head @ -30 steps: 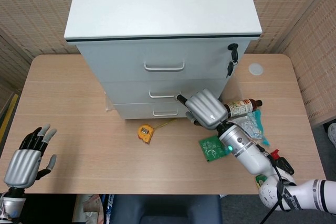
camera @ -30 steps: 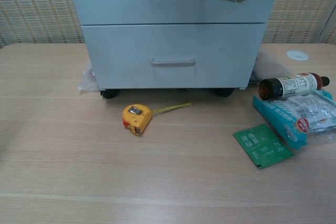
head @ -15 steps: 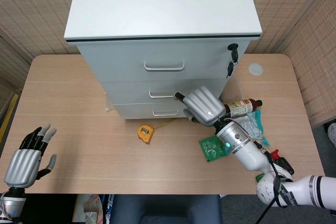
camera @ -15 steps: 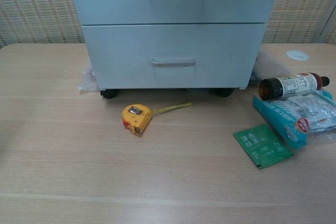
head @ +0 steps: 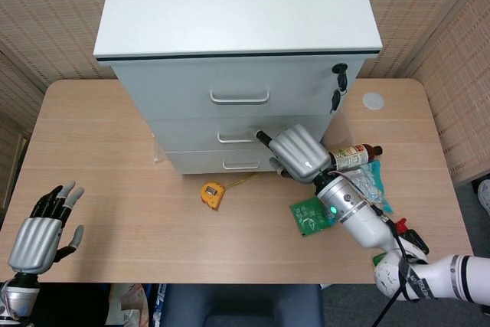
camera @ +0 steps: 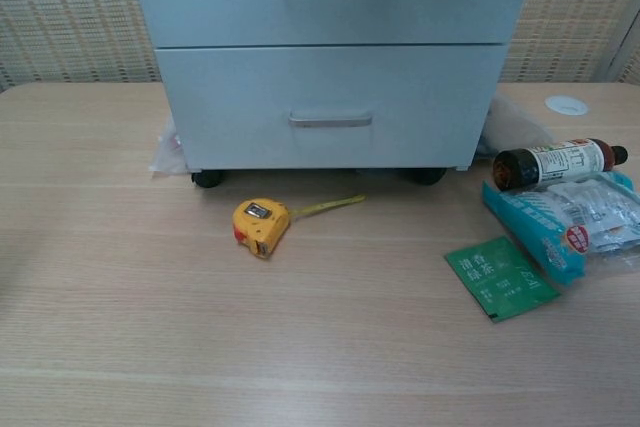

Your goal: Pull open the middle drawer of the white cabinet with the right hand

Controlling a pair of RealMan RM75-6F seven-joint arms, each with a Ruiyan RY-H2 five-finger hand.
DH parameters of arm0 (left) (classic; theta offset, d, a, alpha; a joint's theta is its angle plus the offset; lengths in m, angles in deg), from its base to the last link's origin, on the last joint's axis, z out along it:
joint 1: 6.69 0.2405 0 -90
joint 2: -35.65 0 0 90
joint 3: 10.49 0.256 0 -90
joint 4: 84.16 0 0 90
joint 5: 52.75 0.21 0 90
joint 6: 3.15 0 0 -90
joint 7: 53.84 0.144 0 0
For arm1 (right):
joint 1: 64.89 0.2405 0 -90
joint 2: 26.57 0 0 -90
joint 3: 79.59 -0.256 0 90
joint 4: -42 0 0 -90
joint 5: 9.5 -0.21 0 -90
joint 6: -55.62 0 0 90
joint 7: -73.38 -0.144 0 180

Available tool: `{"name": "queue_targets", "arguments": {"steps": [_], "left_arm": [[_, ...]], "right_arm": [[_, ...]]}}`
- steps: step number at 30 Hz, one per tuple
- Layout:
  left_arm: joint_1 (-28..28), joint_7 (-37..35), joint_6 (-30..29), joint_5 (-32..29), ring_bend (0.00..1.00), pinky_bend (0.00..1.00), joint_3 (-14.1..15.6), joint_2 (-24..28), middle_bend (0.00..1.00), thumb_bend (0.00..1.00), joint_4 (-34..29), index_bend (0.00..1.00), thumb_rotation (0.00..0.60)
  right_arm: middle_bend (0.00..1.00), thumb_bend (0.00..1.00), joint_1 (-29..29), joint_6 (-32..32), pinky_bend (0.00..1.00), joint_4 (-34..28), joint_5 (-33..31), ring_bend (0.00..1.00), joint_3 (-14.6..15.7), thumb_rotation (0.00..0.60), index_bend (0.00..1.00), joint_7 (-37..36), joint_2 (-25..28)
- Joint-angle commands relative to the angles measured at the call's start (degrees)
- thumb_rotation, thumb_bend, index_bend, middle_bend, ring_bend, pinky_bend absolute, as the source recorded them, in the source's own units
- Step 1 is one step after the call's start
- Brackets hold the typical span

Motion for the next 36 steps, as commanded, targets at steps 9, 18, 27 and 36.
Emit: {"name": "queue_targets", "arguments": {"steps": [9,18,27,36], "left_arm": [[0.16,-0.12,-0.07,-0.05,0.06,0.13,0.19,-0.06,0.0,0.44,0.24,0.1,0.6],[0.28,-0.44,-0.27,0.11,0.06,0.13,0.28,-0.12,0.0,0.44,0.5,0.1,0.6],[0.17,-0.7,-0.14,0.3,0.06,0.13,0.34,-0.39,0.0,0.44,0.88,0.1,0.6],[0.15,-0.71,-0.04,0.26,0.06,0.13,0.39,-0.54,0.0,0.44,1.05,0.1,0.6]], "right_arm": [[0.94,0.39,0.91,0.5,0.83,-0.24,0.07,0.98,1.91,0.6,0.17,1.04,-0.89],[0.94,0.39,0.31,-0.64,0.83,-2.43,2.02,0.98,3.73,0.6,0.17,2.22,-0.32],[0.94,0.39,-1.62,-3.02,0.83,-6.69,6.5,0.98,6.19,0.6,0.17,4.64,0.99],[0.94,0.39,-4.11,-4.76,0.83,-10.23,11.78,0.98,8.61,0.6,0.17,6.46,2.27]]}}
